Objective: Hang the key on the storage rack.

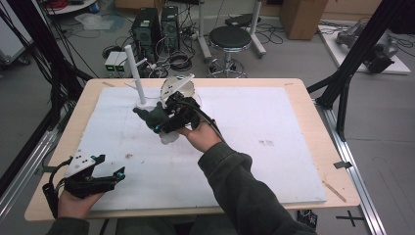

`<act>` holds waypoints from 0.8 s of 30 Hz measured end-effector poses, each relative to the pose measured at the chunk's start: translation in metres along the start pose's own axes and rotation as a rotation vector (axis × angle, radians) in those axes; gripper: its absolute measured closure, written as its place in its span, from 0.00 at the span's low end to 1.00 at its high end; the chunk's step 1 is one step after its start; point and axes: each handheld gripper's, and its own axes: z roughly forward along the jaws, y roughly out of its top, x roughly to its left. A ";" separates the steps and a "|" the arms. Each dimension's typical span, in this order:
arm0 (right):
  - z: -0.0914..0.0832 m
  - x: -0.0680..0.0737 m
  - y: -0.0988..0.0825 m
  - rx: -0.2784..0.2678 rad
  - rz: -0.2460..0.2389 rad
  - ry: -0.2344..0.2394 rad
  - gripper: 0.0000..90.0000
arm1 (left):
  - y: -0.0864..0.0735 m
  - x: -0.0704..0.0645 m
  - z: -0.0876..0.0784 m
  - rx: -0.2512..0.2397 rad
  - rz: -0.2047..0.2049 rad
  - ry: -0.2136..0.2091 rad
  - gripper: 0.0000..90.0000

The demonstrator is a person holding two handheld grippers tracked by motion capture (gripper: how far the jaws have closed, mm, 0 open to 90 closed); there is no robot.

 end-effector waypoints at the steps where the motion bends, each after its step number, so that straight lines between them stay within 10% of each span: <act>1: 0.001 -0.001 0.001 0.003 -0.005 0.001 0.44 | 0.000 0.000 0.000 0.000 0.000 0.001 0.20; 24: 0.004 -0.015 0.032 -0.010 -0.011 0.007 0.44 | 0.000 0.001 -0.001 -0.004 0.002 0.000 0.20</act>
